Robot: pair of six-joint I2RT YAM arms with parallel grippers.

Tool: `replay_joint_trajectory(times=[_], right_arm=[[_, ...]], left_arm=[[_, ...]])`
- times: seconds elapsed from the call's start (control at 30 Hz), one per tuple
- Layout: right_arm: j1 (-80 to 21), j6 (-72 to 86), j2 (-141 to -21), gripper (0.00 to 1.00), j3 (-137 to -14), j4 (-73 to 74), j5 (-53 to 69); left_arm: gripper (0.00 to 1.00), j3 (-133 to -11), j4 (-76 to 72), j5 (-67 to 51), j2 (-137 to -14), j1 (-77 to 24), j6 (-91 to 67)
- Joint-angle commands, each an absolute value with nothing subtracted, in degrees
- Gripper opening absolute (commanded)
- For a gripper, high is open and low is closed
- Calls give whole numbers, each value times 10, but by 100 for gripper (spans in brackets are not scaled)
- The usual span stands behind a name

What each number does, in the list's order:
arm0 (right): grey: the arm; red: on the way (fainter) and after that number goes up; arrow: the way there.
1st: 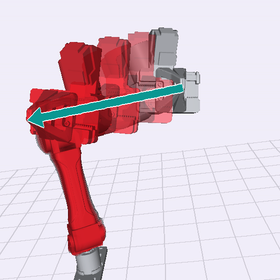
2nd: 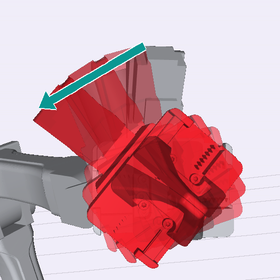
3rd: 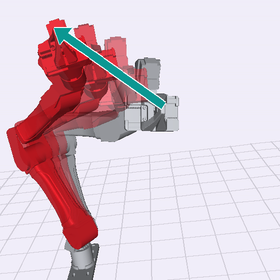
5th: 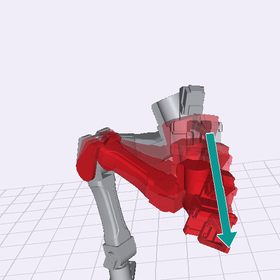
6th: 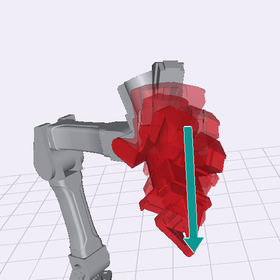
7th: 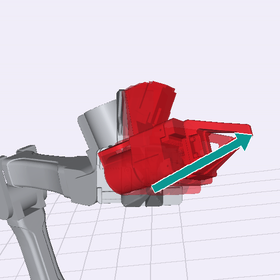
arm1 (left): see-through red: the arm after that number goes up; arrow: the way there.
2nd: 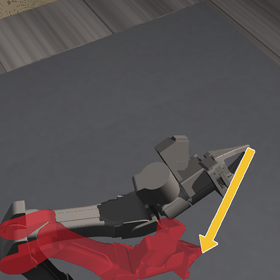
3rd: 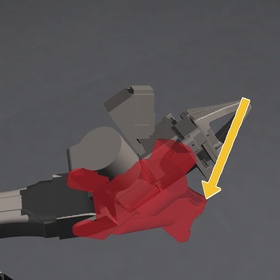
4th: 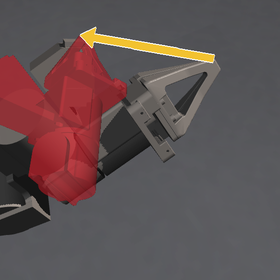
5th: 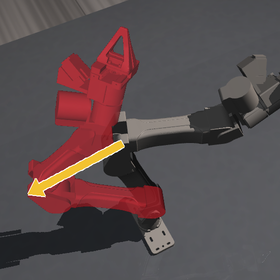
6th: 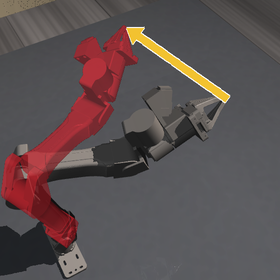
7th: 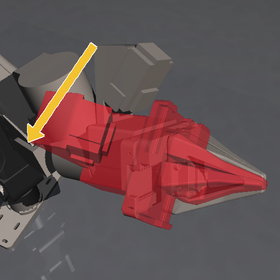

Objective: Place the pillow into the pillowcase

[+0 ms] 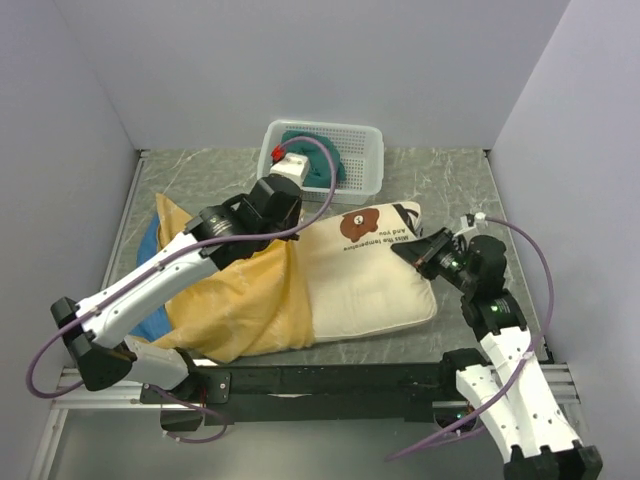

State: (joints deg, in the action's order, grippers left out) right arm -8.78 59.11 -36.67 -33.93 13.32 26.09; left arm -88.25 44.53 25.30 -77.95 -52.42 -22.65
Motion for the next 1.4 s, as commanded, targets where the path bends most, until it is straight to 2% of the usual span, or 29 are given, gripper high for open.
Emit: replay_joint_trajectory(times=[0.0, 0.07, 0.13, 0.23, 0.3, 0.4, 0.53, 0.63, 0.7, 0.8, 0.87, 1.03, 1.1, 1.13, 1.23, 1.37], right_arm=[[-38, 621, -310, 0, -387, 57, 394], [-37, 624, -308, 0, -406, 56, 395], [-38, 640, -315, 0, -414, 38, 409], [-38, 655, -319, 0, -451, 23, 403], [-38, 641, -344, 0, -520, 47, 396], [-38, 649, -381, 0, -605, 46, 384], [-36, 610, -422, 0, -726, 111, 339], [-33, 579, -460, 0, -833, 160, 305], [-33, 557, -486, 0, -910, 203, 275], [-34, 559, -500, 0, -933, 200, 285], [-52, 553, -499, 0, -899, 187, 288], [-252, 488, -497, 0, -826, 188, 166], [-317, 469, -509, 0, -791, 185, 132], [-394, 458, -513, 0, -783, 189, 63], [-528, 428, -541, 0, -752, 195, -57], [-659, 426, -633, 0, -745, 166, -124]], left_arm=[[1, -792, 389, 240, -762, -472, -263], [1, -772, 386, 216, -759, -470, -265], [1, -764, 373, 145, -758, -474, -253], [1, -793, 365, 134, -772, -506, -246], [1, -826, 366, 133, -787, -527, -242], [1, -937, 364, 121, -829, -570, -234], [1, -1185, 391, 130, -927, -633, -210], [1, -1313, 392, 122, -967, -653, -206], [1, -1328, 374, 136, -959, -655, -209], [1, -1247, 335, 216, -869, -651, -229], [1, -1139, 323, 221, -827, -622, -262], [1, -815, 252, 184, -677, -551, -376], [1, -745, 244, 192, -637, -541, -422], [1, -689, 250, 197, -624, -528, -438], [1, -575, 261, 230, -565, -491, -518], [1, -433, 215, 200, -486, -434, -593]])
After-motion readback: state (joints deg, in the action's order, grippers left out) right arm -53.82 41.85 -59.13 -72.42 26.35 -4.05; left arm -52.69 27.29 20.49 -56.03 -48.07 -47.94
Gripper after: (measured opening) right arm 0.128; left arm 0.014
